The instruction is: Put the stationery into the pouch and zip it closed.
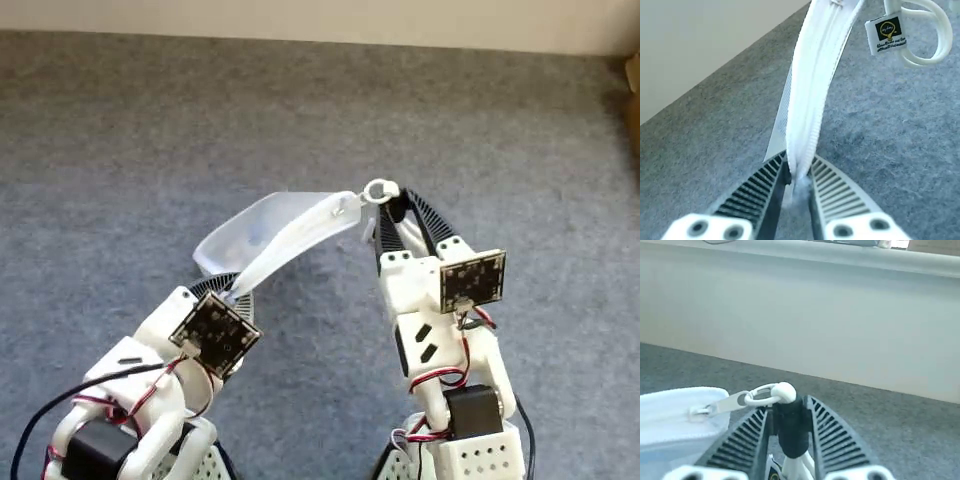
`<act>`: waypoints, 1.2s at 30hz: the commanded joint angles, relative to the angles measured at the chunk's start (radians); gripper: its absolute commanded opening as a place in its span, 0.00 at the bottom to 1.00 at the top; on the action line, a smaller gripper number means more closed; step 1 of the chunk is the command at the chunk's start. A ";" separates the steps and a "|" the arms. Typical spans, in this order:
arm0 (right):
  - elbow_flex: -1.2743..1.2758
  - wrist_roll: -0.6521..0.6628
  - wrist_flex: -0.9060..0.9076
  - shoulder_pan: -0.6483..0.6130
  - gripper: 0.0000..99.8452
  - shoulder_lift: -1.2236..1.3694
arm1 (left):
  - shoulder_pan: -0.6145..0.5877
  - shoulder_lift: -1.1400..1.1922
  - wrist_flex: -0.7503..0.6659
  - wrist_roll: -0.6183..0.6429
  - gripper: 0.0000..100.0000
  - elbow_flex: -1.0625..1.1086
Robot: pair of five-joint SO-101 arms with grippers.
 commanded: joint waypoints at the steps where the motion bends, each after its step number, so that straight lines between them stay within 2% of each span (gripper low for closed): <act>1: -0.061 -0.012 -0.051 0.117 0.00 0.007 | -0.062 -0.058 0.025 0.005 0.01 -0.002; 7: -0.061 -0.014 -0.051 0.183 0.00 0.007 | -0.128 -0.070 0.018 0.006 0.01 0.001; 13: -0.048 -0.014 -0.050 0.189 0.00 0.005 | -0.173 -0.070 0.018 0.011 0.01 0.002; 28: -0.019 -0.014 -0.051 0.180 0.00 0.001 | -0.173 -0.071 0.017 0.012 0.01 0.033; 36: 0.047 -0.005 -0.051 0.039 0.00 0.008 | -0.173 -0.071 0.017 0.012 0.01 0.033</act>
